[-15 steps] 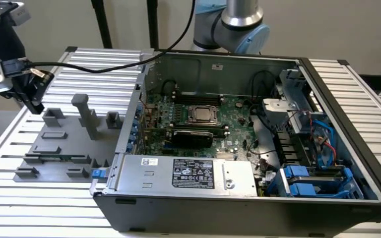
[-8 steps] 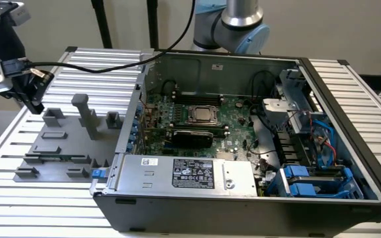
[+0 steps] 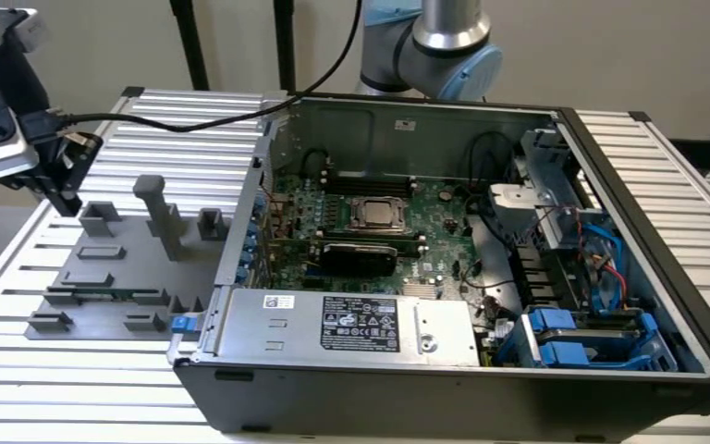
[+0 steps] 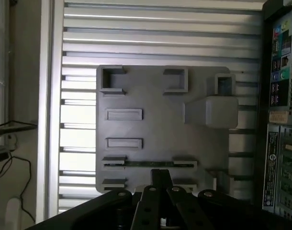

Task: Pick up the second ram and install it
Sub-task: 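Pick up the second ram and move it above second insertion slot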

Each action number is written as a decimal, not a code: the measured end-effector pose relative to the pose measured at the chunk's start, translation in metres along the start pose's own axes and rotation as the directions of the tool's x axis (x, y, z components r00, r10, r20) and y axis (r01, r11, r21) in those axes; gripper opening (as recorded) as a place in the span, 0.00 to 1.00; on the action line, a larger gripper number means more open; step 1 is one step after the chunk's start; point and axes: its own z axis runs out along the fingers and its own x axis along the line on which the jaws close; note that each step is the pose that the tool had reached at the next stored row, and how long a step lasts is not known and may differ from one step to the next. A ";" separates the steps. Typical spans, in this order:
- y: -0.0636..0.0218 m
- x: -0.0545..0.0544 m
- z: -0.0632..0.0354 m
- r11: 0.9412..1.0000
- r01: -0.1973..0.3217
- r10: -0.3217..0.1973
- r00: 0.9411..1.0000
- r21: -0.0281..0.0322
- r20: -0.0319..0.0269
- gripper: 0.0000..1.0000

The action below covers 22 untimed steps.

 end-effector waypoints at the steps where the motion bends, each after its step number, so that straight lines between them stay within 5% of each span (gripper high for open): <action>1: 0.0000 0.000 0.0005 1.000 0.017 -0.017 1.000 0.000 -0.001 0.11; 7: -0.0002 0.000 0.0038 0.992 0.126 -0.126 0.992 -0.003 -0.006 0.11; 12: -0.0003 0.000 0.0067 0.977 0.215 -0.215 0.977 -0.005 -0.010 0.11; 17: -0.0005 0.000 0.0110 0.953 0.304 -0.304 0.953 -0.008 -0.014 0.11; 22: -0.0007 0.000 0.0155 0.921 0.389 -0.389 0.921 -0.011 -0.017 0.11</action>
